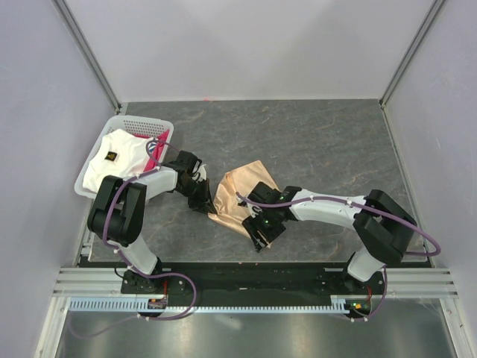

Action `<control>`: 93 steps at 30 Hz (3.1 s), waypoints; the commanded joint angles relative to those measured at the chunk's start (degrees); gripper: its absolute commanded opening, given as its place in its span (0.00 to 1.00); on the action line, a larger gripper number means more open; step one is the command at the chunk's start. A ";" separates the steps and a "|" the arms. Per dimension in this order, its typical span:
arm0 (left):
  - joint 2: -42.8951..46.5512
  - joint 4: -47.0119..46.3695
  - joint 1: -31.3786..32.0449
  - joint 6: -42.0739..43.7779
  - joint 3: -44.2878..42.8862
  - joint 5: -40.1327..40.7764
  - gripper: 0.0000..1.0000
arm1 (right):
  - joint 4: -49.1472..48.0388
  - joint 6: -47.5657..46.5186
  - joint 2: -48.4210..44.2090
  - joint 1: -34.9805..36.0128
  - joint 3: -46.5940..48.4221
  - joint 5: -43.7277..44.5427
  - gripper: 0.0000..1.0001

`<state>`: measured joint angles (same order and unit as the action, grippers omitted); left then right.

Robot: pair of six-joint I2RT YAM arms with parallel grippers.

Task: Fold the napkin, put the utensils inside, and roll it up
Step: Roll the napkin with the utensil

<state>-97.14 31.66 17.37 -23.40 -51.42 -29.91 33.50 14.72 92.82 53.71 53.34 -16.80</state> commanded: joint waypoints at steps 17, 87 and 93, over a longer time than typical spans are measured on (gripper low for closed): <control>-2.17 0.86 -0.14 2.74 -1.23 0.56 0.02 | -13.96 -12.34 3.76 12.29 14.33 29.19 0.64; 25.79 -39.83 1.53 -10.70 27.60 0.47 0.70 | -13.28 -10.68 29.70 -9.59 14.86 -36.11 0.15; 22.97 -39.92 2.15 -9.74 26.72 2.31 0.68 | -13.37 -11.12 32.51 -11.26 15.91 -38.04 0.16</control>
<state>-72.99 -5.06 19.25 -33.19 -23.81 -27.75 17.54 6.07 121.25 42.94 69.49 -57.89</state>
